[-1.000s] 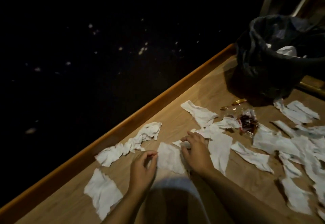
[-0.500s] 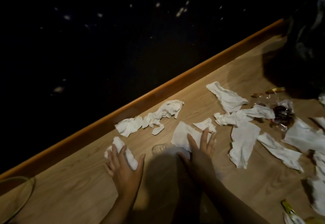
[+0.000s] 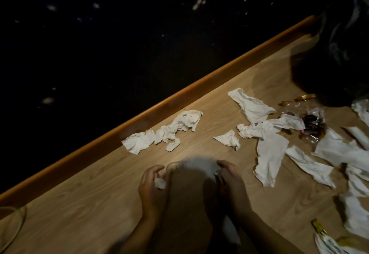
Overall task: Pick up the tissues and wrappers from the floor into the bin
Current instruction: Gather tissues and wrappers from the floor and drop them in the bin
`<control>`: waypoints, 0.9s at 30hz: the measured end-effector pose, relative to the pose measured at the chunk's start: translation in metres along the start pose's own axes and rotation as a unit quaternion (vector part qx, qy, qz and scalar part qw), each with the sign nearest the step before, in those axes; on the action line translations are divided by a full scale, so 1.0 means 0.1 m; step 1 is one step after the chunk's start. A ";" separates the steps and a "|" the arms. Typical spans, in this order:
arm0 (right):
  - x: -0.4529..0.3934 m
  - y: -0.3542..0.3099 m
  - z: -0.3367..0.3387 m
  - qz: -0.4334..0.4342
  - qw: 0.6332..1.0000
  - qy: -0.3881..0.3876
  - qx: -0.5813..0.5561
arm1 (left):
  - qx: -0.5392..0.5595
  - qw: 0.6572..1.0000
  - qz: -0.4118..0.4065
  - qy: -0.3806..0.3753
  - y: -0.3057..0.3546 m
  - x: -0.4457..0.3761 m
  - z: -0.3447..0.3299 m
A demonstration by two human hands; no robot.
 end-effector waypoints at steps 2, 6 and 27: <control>-0.10 -0.14 0.15 0.055 0.998 0.016 0.034 | 0.010 0.997 -0.061 0.040 0.23 -0.09 -0.03; -0.40 -0.41 0.40 0.119 0.989 0.027 0.086 | 0.102 0.993 -0.032 0.047 0.59 -0.38 -0.12; -0.26 -0.05 0.26 0.029 0.993 0.016 0.115 | -0.021 0.974 -0.224 -0.023 0.43 -0.50 -0.53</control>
Point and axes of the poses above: each hand's wrist, its own x-axis away from the middle knuckle, its own z-axis out of the back of the hand, y = z × x, the point moved 5 cm from there along -x, towards the middle knuckle, and after that the axes turned 5 degrees about -x, right-handed, at the moved point
